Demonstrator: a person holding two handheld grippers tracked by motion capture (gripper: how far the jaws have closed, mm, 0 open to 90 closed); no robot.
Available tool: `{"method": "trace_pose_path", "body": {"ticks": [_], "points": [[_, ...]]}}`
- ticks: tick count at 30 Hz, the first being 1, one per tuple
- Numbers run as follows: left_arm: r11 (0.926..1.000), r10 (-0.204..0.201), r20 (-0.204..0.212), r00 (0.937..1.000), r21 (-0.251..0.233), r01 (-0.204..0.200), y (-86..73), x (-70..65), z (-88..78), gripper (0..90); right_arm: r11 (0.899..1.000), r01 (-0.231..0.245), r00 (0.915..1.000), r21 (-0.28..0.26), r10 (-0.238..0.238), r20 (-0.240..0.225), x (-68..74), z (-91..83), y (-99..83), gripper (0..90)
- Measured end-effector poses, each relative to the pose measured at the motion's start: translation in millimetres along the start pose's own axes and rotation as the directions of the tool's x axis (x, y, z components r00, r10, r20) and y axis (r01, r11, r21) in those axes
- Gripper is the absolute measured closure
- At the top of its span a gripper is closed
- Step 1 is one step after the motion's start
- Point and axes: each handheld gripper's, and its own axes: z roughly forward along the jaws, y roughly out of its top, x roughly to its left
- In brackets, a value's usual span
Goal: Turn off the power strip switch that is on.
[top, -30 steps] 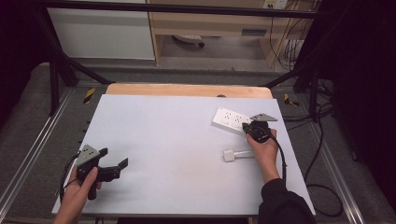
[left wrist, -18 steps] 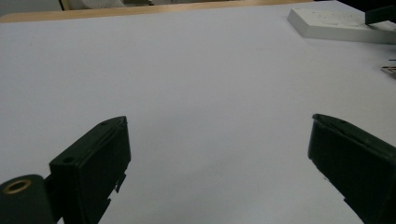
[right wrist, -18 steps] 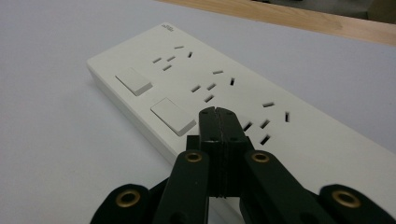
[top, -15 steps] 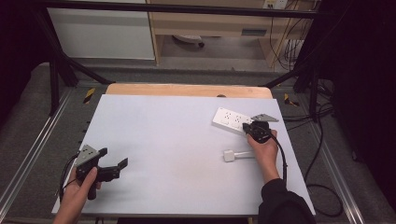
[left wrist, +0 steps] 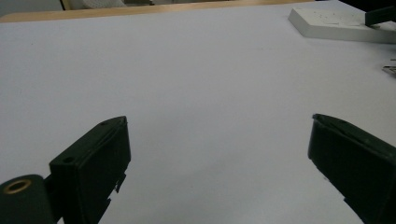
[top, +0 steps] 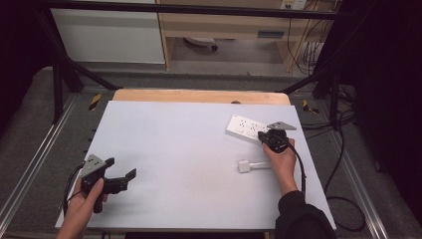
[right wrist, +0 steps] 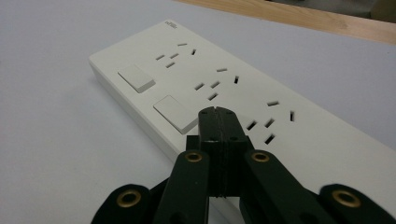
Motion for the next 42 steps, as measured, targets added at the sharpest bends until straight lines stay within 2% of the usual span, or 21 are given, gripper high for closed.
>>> {"method": "trace_pose_path", "body": {"ticks": [23, 33, 35, 42], "points": [[1.0000, -0.002, 0.003, 1.0000, -0.003, 0.002, 0.3, 0.4, -0.2, 5.7, 1.000, 0.001, 1.0000, -0.007, -0.001, -0.004, -1.6, 0.6, 0.1, 90.0], [1.0000, -0.001, 0.003, 1.0000, -0.004, 0.001, 0.3, 0.5, -0.3, 5.7, 1.000, -0.002, 1.0000, -0.028, 0.001, -0.007, -1.6, -1.2, 1.6, 89.7], [1.0000, -0.002, 0.002, 1.0000, -0.003, 0.002, 0.2, 0.3, -0.1, 5.7, 0.999, -0.008, 0.9999, -0.046, 0.007, -0.010, -1.3, -2.5, 2.6, 88.3], [1.0000, -0.002, 0.003, 1.0000, -0.003, 0.002, 0.1, 0.4, -0.2, 5.7, 0.999, -0.006, 0.9999, -0.050, 0.005, -0.014, 0.2, -3.2, 3.7, 86.4]]}}
